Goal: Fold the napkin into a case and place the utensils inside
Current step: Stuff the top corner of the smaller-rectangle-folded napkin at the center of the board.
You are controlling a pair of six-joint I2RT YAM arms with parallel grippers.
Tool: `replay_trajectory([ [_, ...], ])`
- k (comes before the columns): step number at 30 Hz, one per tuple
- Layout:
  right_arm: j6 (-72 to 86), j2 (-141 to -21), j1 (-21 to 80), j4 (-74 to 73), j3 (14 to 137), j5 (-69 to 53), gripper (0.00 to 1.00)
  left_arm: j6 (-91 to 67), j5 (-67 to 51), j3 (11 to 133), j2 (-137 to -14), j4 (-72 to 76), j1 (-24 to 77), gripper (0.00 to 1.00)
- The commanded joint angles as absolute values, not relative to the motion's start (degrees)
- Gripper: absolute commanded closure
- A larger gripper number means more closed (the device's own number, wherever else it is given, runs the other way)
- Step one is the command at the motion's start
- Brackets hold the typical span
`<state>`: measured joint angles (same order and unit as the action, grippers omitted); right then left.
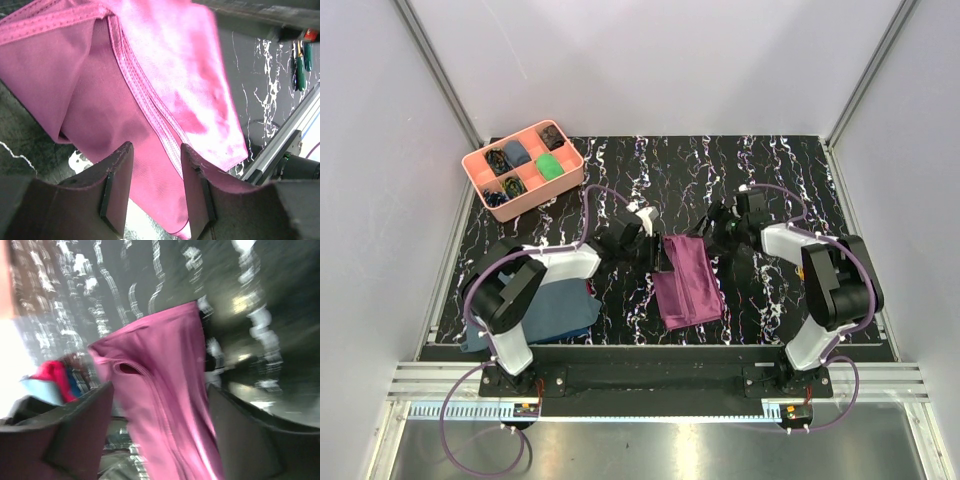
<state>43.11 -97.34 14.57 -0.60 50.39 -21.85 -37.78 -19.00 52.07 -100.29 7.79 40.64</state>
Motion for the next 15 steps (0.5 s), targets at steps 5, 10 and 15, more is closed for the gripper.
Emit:
replay_trajectory([
  [5, 21.97, -94.57, 13.36, -16.87, 53.26, -19.86, 0.0, -35.07, -20.92, 57.65, -102.65, 5.45, 40.69, 0.55],
  [10, 21.18, -93.34, 13.54, -17.31, 50.72, -22.58, 0.0, -34.46, -20.66, 58.45, -103.97, 4.4, 40.69, 0.55],
  [15, 19.34, -94.04, 14.59, -17.92, 49.74, -22.24, 0.22, -34.45, -20.39, 58.54, -105.73, 4.04, 40.69, 0.58],
])
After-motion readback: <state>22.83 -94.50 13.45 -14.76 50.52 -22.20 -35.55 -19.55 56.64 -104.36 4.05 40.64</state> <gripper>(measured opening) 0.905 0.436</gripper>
